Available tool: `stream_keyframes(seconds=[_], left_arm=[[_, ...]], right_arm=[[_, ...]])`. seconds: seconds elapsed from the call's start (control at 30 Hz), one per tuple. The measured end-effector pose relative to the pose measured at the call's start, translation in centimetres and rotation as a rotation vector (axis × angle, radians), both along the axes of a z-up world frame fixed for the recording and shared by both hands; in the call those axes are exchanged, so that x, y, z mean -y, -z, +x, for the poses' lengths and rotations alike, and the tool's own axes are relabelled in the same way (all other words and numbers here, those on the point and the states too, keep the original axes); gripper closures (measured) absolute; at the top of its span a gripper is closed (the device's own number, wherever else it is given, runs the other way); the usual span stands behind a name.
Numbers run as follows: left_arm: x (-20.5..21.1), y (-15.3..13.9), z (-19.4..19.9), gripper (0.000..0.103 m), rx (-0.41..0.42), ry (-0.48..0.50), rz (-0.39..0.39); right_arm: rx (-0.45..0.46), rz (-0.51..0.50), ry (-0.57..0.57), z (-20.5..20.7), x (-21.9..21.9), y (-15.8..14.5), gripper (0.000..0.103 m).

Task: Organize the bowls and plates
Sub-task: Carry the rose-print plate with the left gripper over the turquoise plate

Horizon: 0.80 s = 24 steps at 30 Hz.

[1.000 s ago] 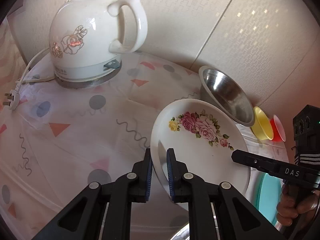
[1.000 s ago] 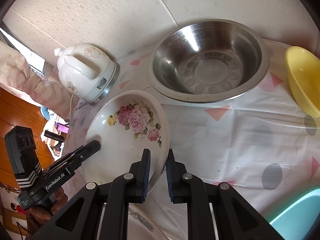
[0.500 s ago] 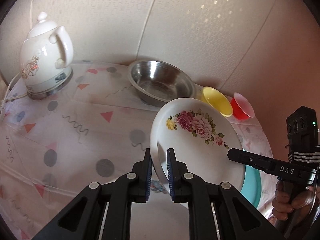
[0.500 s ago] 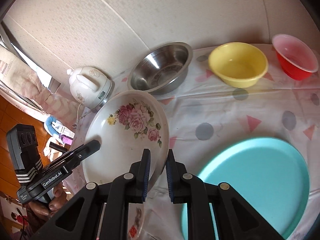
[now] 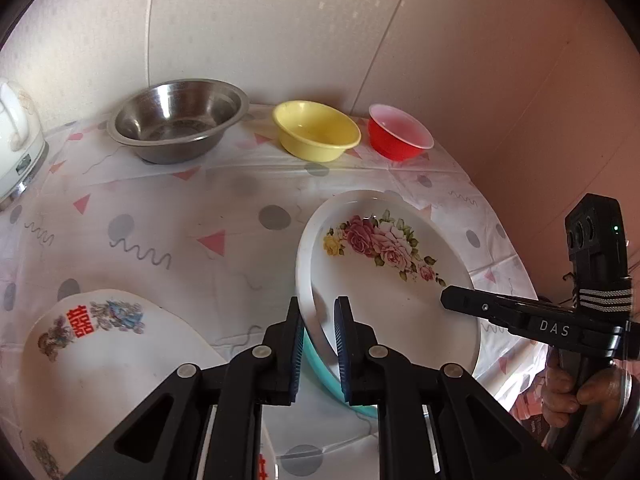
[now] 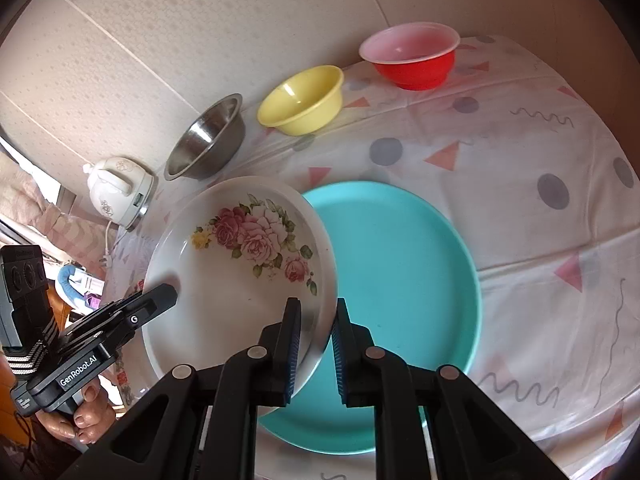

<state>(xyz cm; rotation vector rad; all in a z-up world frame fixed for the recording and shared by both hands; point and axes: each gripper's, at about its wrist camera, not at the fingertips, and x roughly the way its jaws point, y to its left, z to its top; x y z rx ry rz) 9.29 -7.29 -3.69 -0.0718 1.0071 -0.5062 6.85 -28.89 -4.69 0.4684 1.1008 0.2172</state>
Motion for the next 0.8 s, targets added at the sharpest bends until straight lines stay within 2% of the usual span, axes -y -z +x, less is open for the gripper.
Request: stream_keyframes(seconds=[0.2,0.5,0.67,0.8], left_arm=[[1.8,1.5,-0.3,0.088,-0.048,0.027,0.006],[3.9,3.5,-0.5,0.087,-0.098,0.076,0.04],[3.9,4.6,-0.1,0.087,-0.133,0.057,0.047],[4.0,4.5,-0.1,0.087,-0.114,0.046,0.068]], right_arm=[[-0.015,-0.027,0.051,-0.7,1.9,1.1,0.088],[-0.039,-0.118,0.071,-1.0,2.8,2.3,0.088],[-0.018,-0.14,0.064,-1.0,2.6,2.3,0.088],[-0.004,-0.185,0.05,-0.9,2.0,2.2,0.088]])
